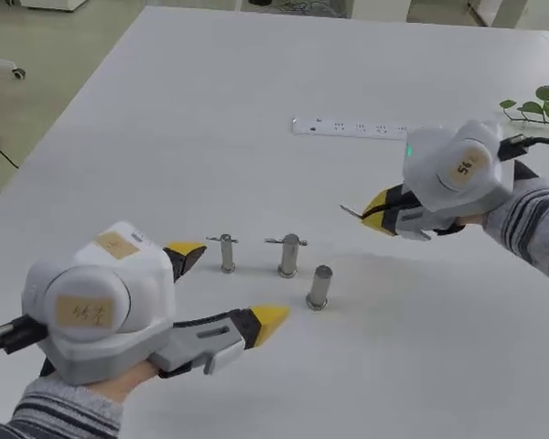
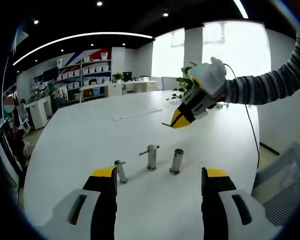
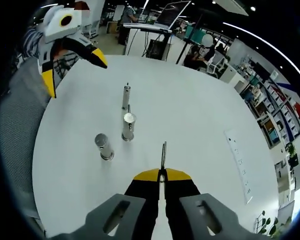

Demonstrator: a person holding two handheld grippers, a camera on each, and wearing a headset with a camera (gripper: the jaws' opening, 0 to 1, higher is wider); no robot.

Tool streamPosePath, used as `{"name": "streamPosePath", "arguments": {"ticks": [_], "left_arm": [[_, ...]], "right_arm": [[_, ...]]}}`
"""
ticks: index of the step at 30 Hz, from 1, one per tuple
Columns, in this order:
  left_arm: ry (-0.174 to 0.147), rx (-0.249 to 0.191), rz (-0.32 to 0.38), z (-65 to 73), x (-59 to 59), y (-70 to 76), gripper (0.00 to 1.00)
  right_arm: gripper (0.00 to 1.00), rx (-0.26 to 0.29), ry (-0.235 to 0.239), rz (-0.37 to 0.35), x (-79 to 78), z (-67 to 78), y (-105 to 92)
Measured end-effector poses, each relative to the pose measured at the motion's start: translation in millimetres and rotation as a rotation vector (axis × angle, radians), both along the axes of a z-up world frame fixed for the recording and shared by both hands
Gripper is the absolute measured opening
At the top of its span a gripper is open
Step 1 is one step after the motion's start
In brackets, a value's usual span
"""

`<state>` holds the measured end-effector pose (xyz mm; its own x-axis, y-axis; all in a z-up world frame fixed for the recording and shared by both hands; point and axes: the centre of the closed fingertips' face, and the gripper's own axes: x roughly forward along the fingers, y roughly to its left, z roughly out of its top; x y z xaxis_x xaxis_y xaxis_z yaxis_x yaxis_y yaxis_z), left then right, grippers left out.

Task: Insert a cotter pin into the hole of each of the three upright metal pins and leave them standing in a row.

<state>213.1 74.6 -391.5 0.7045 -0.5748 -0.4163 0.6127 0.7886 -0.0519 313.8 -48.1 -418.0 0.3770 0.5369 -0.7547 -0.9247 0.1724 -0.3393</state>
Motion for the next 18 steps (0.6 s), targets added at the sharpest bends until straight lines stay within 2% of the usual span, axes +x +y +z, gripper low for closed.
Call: {"name": "streamPosePath", "arguments": {"ticks": [2,3,7,11,18], "left_arm": [[0.000,0.006,-0.011,0.2,0.4,-2.0,0.65],[0.005,0.004,-0.021,0.6,1.2,-4.6,0.64],[0.023,-0.005,-0.040,1.0,1.9,-11.0,0.59],[0.038,-0.010,-0.054,0.5,2.8,-16.5,0.54],[0.074,-0.049,-0.056,2.8,4.4,-24.0,0.46]], "right_arm": [[0.00,0.000,-0.008,0.016,-6.9,2.5,3.7],[0.00,-0.004,-0.016,0.040,-14.4,4.4,7.7],[0.00,-0.008,-0.035,0.082,-27.9,8.0,15.2],[0.00,-0.010,-0.034,0.115,-40.3,8.2,21.9],[0.00,-0.014,-0.044,0.198,-62.9,4.8,34.1]]}}
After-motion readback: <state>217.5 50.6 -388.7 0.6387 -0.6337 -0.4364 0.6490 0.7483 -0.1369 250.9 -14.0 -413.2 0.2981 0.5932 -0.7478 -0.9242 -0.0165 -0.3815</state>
